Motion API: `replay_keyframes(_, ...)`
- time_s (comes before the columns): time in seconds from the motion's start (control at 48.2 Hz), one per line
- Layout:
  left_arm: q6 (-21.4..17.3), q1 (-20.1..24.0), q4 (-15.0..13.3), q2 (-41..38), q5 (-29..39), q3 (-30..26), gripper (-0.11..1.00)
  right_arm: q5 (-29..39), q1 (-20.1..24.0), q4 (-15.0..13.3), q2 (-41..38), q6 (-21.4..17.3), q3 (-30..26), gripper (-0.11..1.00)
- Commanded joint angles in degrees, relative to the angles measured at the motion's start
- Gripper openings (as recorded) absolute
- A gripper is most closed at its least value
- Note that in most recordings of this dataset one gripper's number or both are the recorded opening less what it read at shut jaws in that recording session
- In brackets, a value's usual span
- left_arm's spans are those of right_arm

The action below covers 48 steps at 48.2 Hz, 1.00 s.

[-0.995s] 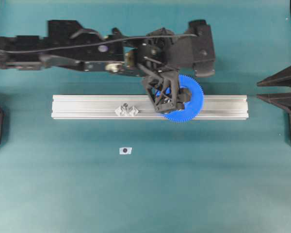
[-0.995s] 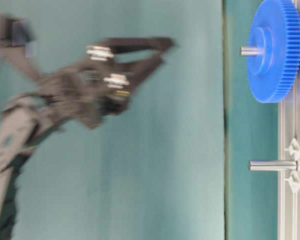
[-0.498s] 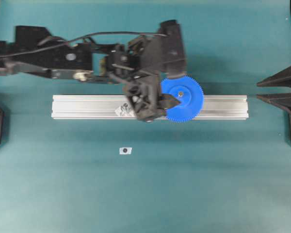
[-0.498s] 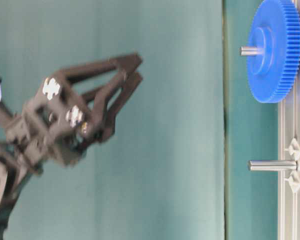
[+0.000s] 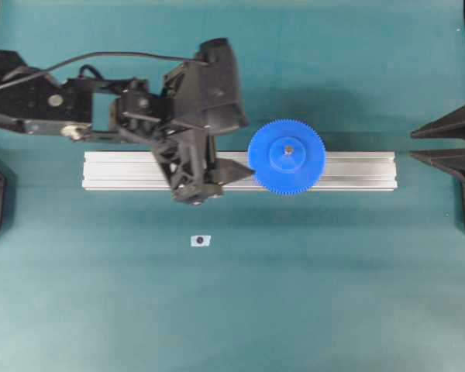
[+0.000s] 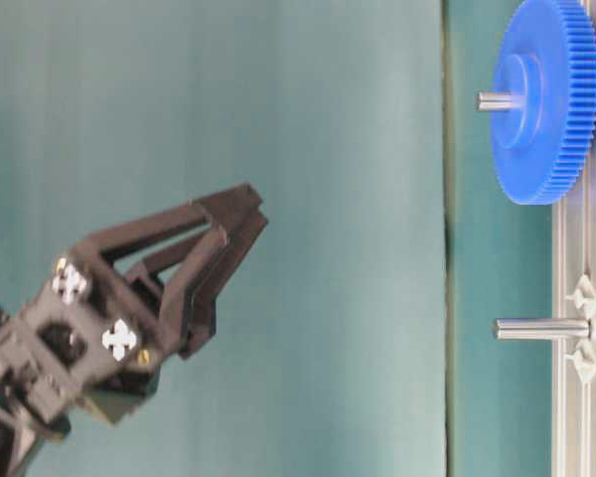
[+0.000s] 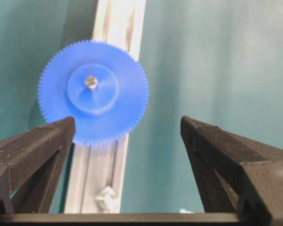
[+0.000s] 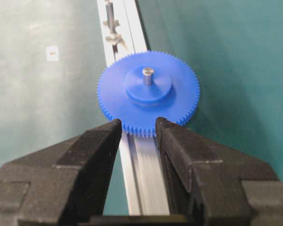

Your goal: Find the location of the shaft and insert the large gear.

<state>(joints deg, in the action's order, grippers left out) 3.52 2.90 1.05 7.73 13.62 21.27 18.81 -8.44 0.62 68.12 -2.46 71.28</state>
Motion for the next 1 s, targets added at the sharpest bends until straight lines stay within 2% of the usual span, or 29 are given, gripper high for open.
replay_keyframes(0.0,-0.09,-0.35,0.18,3.08,-2.11,0.88,0.93,-0.35,-0.09,0.09,-0.44,-0.62,-0.53,0.46)
replay_keyframes(0.498,0.0,-1.41,0.09,10.81,-4.83,9.84,0.93,-0.44,-0.09,0.18,-0.44,-0.62,0.0,0.46)
replay_keyframes(0.974,0.18,-1.58,0.18,15.03,-5.62,13.97,0.93,-0.35,-0.09,0.18,-0.44,-0.62,0.09,0.46)
